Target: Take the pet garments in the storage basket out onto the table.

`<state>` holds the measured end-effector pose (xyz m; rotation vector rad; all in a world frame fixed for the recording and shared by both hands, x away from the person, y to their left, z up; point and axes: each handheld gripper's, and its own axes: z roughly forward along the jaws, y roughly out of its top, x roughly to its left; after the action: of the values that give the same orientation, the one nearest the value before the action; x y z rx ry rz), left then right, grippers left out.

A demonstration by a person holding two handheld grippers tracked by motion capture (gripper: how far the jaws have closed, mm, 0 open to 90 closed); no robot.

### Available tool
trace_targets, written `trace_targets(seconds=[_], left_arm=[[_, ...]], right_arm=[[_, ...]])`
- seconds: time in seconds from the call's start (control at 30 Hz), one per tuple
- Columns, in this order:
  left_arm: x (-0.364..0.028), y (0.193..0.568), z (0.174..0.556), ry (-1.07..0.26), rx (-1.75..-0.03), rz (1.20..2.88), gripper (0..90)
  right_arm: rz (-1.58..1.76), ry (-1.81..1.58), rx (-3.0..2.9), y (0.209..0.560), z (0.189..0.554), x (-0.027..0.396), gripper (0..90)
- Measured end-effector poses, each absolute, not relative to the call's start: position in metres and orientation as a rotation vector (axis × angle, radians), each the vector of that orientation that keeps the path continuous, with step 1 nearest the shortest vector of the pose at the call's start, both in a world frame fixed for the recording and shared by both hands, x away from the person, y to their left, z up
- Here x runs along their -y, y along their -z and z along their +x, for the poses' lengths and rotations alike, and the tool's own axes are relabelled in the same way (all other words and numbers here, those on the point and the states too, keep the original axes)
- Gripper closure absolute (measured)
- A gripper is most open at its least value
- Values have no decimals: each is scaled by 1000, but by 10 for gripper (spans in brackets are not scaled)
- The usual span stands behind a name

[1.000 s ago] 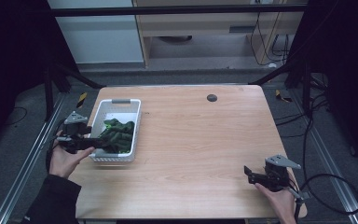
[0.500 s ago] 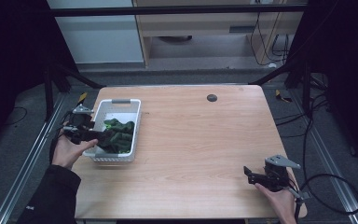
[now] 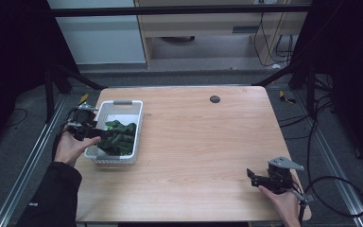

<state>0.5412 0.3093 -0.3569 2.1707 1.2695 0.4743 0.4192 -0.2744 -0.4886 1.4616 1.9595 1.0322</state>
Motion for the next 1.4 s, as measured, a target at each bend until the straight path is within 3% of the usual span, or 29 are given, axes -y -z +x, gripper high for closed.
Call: trace_targets(seconds=[1.4], left_arm=[[-288,392,567,-378,-1269,2352,223]], right_arm=[[1456,-1020,-1989,491,421,273,83]])
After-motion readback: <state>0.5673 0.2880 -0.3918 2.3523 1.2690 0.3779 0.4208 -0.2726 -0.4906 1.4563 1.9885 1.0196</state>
